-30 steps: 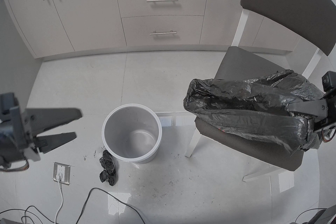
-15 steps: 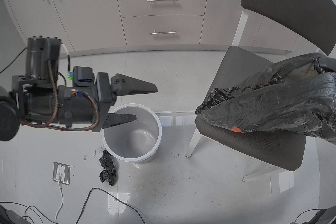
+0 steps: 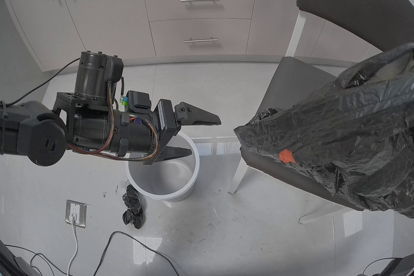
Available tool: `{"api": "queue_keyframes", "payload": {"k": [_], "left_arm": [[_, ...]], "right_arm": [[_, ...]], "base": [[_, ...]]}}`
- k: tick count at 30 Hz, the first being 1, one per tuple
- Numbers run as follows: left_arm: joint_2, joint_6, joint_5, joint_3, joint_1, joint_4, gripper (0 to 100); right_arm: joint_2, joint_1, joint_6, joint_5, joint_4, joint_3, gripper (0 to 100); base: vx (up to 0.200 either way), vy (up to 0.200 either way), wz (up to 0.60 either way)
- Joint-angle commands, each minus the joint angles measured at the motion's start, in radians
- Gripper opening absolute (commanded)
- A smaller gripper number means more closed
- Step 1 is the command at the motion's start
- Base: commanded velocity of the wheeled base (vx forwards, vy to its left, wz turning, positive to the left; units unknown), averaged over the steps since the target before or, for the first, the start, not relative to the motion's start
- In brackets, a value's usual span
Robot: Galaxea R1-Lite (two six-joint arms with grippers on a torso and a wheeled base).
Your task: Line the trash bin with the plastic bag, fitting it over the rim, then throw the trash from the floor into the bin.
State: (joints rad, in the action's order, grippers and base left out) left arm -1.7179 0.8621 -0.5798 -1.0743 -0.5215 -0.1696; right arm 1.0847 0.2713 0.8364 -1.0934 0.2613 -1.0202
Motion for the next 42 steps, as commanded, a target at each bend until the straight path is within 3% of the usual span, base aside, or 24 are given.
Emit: {"api": "queue_keyframes", "payload": {"k": [1,7,31,42], "left_arm": [[-0.009,0.003,0.0,-0.01,-0.008,-0.001,100],[-0.019,0.058,-0.006,-0.044,-0.028,0.001,100],[-0.137,0.063,-0.032,-0.19,-0.074,-0.004,100],[-0.149,0.063,-0.031,-0.162,-0.17,-0.002,100]], "right_arm": [[-0.029,0.005,0.001,0.0,0.0,0.002,0],[-0.04,0.017,0.001,0.0,0.0,0.011,0],[-0.08,0.068,0.0,-0.006,0.0,0.034,0],[-0.08,0.069,0.0,-0.005,0.0,0.035,0]], "base": [[0.0,0.0,0.0],[0.0,0.0,0.0],[0.0,0.0,0.0],[0.0,0.0,0.0]]}}
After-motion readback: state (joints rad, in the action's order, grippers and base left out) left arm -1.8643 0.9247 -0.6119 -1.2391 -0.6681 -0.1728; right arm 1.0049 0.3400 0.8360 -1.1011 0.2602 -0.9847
